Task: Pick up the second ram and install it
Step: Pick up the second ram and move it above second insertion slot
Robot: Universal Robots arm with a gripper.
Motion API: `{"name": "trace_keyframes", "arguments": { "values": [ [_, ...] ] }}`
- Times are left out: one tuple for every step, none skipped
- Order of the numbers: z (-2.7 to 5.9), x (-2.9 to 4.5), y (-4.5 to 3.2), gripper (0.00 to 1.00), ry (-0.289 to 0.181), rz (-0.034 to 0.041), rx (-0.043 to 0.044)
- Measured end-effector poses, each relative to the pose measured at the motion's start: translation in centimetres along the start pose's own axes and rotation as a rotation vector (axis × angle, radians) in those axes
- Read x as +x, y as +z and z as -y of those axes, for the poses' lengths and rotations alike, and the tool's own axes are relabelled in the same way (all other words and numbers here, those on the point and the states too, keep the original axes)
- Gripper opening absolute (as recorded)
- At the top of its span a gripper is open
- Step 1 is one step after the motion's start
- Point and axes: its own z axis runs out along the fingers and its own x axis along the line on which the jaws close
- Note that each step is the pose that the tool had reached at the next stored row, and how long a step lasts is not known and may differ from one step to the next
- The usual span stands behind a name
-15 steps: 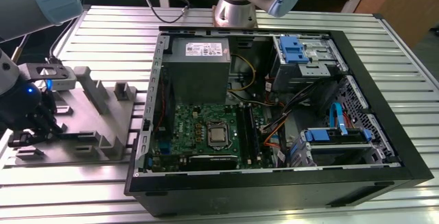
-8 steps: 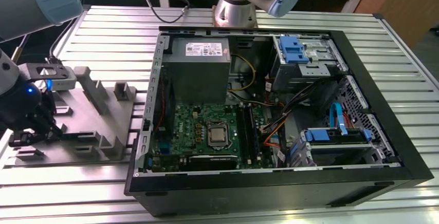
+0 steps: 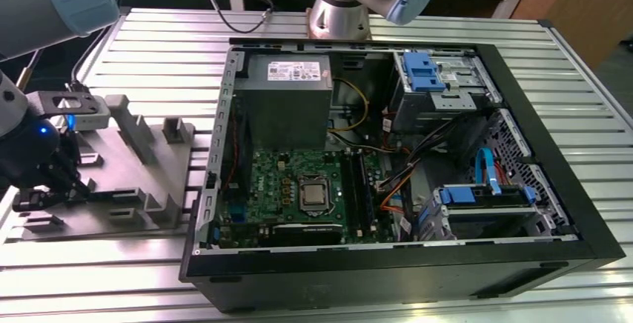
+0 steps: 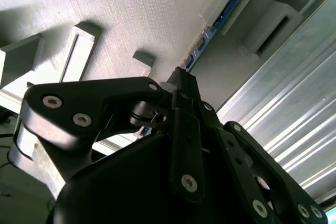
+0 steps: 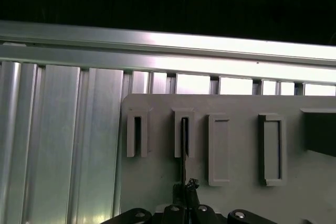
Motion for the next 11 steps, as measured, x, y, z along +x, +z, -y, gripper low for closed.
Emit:
{"name": "trace_keyframes", "arguments": {
  "values": [
    [0.0, 0.0, 0.0, 0.11, 0.0, 0.0, 0.0],
    [0.0, 0.0, 0.0, 0.11, 0.0, 0.0, 0.0],
    [0.0, 0.0, 0.0, 0.11, 0.0, 0.0, 0.0],
    [0.0, 0.0, -0.01, 0.11, 0.001, 0.0, 0.0],
    [0.0, 0.0, 0.0, 0.11, 0.01, 0.0001, 0.0003],
    [0.0, 0.0, 0.02, 0.11, 0.027, 0.0001, 0.0009],
    [0.0, 0.01, 0.03, 0.11, 0.046, 0.0002, 0.0016],
    [0.0, 0.01, 0.05, 0.11, 0.063, 0.0004, 0.0024],
    [0.0, 0.01, 0.06, 0.11, 0.077, 0.0007, 0.0029],
    [0.0, 0.01, 0.07, 0.11, 0.079, 0.0007, 0.0031],
    [0.0, 0.0, 0.07, 0.11, 0.079, 0.0007, 0.0032]
  ]
}}
